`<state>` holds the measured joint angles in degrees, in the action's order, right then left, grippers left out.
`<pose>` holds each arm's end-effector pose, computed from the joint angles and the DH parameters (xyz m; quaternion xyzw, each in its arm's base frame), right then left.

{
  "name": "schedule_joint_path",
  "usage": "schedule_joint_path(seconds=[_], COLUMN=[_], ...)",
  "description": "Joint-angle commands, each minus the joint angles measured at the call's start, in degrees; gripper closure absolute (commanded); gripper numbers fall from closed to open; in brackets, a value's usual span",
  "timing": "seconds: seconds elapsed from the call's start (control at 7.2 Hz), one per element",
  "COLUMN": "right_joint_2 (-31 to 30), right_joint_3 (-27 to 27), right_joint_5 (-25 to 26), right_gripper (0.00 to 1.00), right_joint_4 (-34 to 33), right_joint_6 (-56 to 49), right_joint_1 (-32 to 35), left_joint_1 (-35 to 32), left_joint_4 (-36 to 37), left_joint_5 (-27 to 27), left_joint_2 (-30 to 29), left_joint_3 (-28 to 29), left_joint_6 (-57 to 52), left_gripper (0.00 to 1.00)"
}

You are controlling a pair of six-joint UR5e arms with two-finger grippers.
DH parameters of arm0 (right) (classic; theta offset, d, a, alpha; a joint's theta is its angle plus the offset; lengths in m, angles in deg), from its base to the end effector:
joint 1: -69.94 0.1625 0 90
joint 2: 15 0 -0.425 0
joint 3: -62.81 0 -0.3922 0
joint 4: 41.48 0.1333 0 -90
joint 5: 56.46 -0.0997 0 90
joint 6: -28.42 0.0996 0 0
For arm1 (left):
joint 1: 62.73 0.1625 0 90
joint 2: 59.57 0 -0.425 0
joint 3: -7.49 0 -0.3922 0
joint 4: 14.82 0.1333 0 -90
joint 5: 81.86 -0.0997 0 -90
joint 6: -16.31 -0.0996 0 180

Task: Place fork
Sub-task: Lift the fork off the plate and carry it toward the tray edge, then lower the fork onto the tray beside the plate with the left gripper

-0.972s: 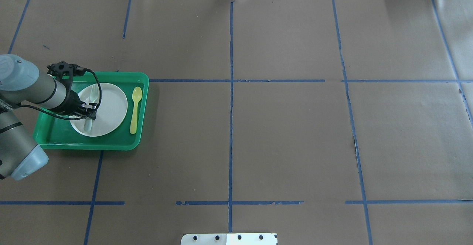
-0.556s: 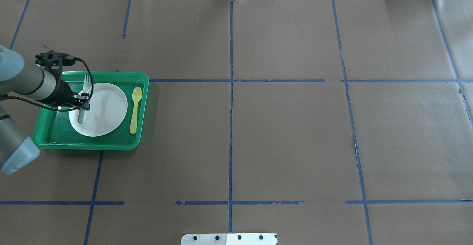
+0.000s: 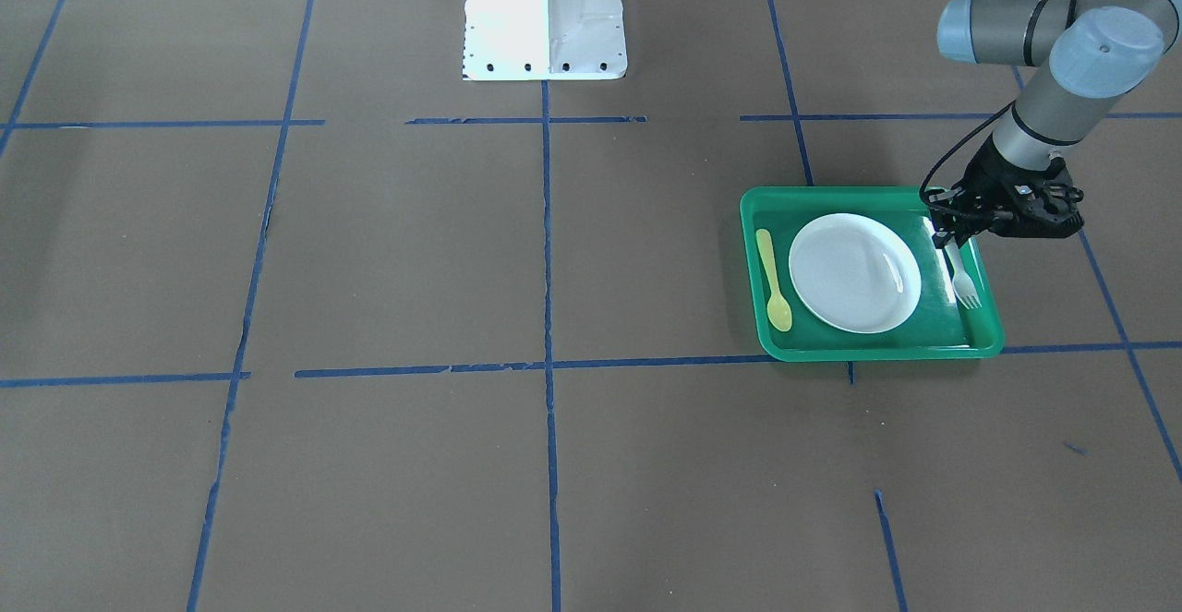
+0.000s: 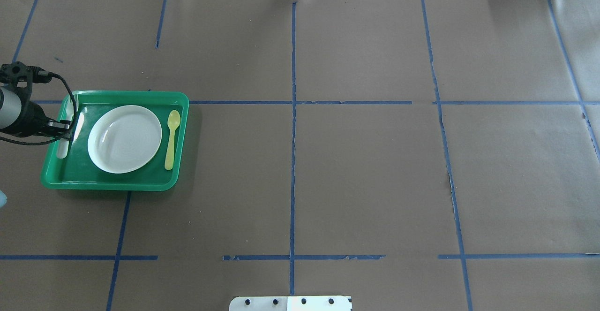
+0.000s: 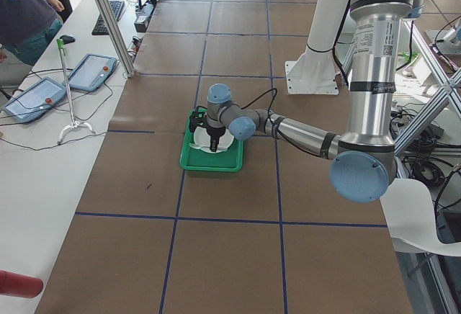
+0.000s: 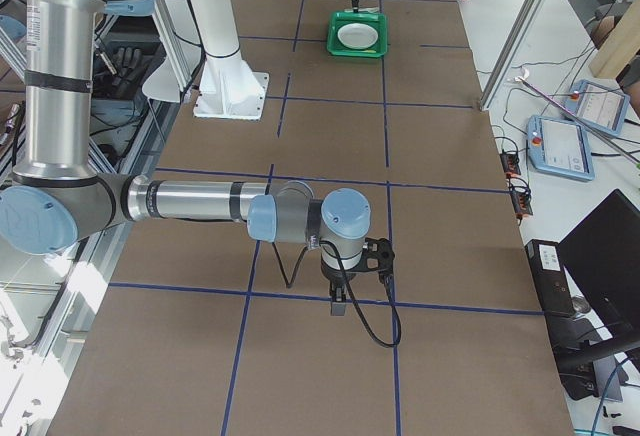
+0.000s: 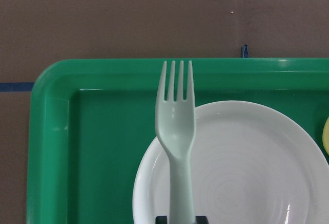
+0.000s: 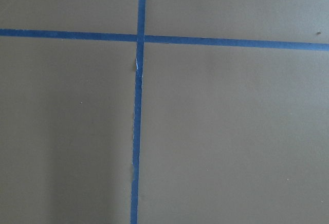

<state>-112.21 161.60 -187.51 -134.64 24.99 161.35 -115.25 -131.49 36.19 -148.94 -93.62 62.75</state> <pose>0.0786 -0.4345 0.6512 0.0019 -0.3508 -0.0117 0.9364 0.2439 -0.4601 0.5260 0.0762 0.3775 0.0051 0.9229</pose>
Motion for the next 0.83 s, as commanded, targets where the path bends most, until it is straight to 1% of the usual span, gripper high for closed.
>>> schedule_joint_path(seconds=[0.0,0.14,0.69], right_joint_2=[0.0,0.0,0.0], right_joint_3=[0.0,0.0,0.0], right_joint_5=[0.0,0.0,0.0], right_gripper=[0.00,0.00,0.00], right_joint_4=[0.0,0.0,0.0], right_joint_6=[0.0,0.0,-0.1], right_joint_1=[0.0,0.0,0.0], left_joint_1=[0.1,0.4,0.7], left_joint_4=[-7.5,-7.5,-7.5], left_joint_5=[0.0,0.0,0.4], left_joint_2=[1.4,1.0,0.3], left_joint_3=[5.8,6.5,6.5], left_joint_6=[0.2,0.3,0.6], left_gripper=[1.00,1.00,1.00])
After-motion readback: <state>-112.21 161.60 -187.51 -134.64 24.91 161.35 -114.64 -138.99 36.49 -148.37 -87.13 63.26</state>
